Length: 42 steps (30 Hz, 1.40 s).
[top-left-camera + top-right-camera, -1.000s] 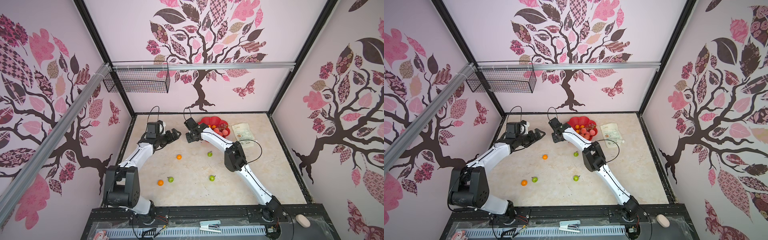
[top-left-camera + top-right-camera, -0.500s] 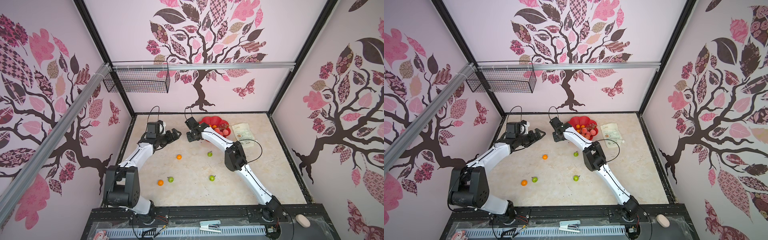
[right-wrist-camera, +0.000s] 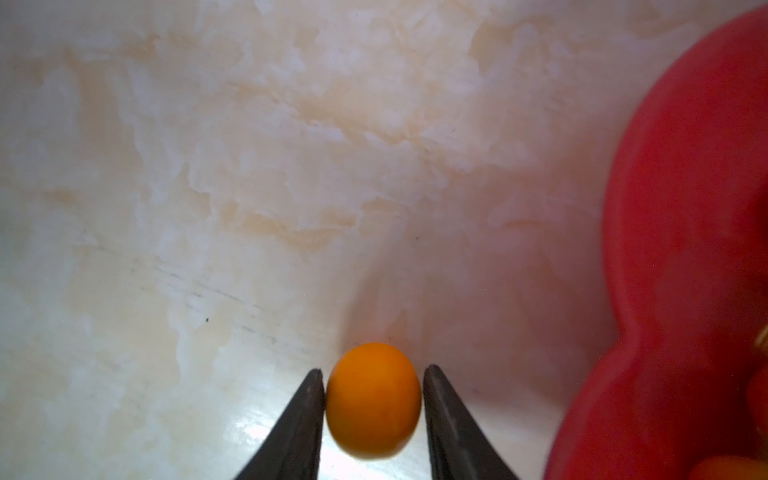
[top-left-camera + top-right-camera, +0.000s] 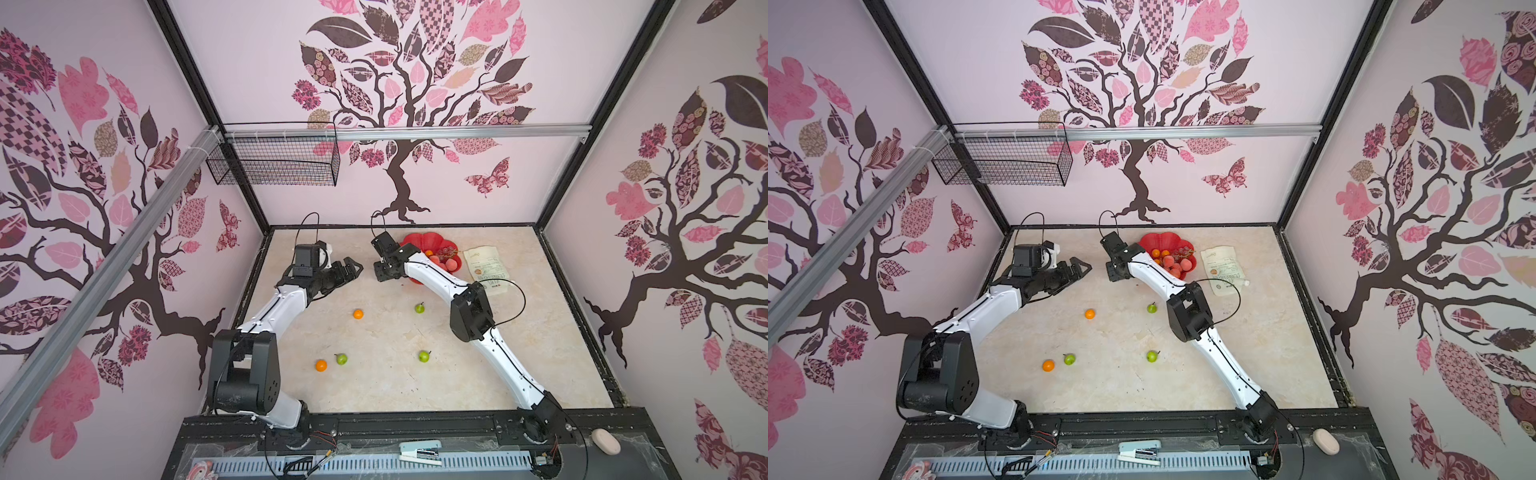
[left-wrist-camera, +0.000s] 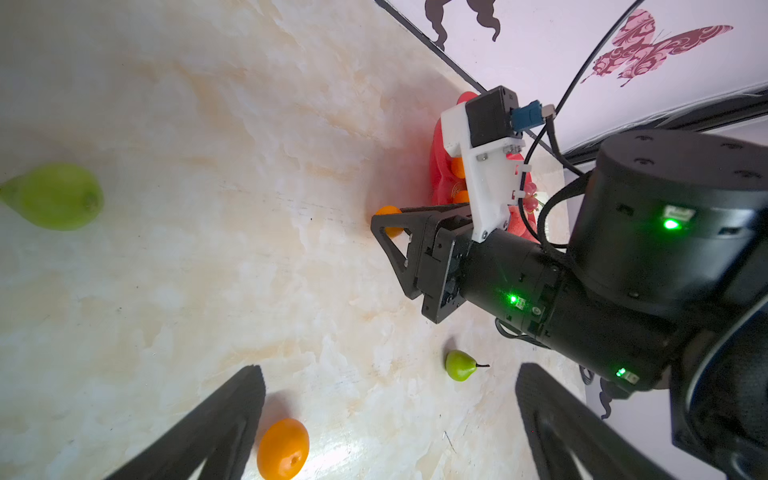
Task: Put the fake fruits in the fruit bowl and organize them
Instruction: 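Close the right gripper on the kumquat and lift it, then carry the kumquat over the red bowl and open the right gripper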
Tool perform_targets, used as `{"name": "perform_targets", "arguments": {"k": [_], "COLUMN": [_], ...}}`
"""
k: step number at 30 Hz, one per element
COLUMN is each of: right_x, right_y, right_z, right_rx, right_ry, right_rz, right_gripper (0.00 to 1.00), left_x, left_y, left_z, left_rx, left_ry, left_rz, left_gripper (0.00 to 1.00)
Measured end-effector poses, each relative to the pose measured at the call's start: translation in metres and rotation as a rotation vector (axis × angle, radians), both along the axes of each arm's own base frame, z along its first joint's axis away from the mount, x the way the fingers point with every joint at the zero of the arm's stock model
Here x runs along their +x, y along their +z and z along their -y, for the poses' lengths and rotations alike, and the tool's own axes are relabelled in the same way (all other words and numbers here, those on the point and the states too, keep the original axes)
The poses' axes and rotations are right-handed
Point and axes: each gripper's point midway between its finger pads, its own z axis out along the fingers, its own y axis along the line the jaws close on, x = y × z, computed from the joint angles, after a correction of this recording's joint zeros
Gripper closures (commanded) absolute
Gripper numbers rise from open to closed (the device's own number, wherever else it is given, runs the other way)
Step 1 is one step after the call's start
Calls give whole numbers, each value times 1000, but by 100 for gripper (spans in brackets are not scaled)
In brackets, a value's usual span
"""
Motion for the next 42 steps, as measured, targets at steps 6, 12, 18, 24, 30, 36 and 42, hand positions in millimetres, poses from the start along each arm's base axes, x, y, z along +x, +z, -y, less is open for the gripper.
{"name": "perform_targets", "arguments": {"k": [6, 12, 18, 24, 30, 36, 42], "right_x": [0, -1, -1, -3, -13, -27, -40], "right_y": [0, 0, 0, 1, 5, 45, 92], "right_z": [0, -1, -2, -4, 0, 8, 21], "right_rx": [3, 7, 13, 26, 32, 78, 152], "right_ry": [1, 5, 4, 11, 15, 7, -5], "right_rz": [-3, -6, -9, -17, -40, -22, 30], "right_gripper": [62, 64, 65, 65, 65, 65, 65], "left_x": [0, 0, 0, 0, 2, 3, -2], "left_y": [0, 0, 0, 0, 8, 19, 20], "left_z": [0, 0, 0, 0, 0, 0, 19], "left_rx": [0, 0, 0, 1, 0, -4, -6], "left_ry": [0, 0, 0, 0, -1, -2, -46], "left_rz": [0, 0, 0, 1, 30, 69, 73], "left_gripper": [2, 2, 2, 2, 2, 2, 2]}}
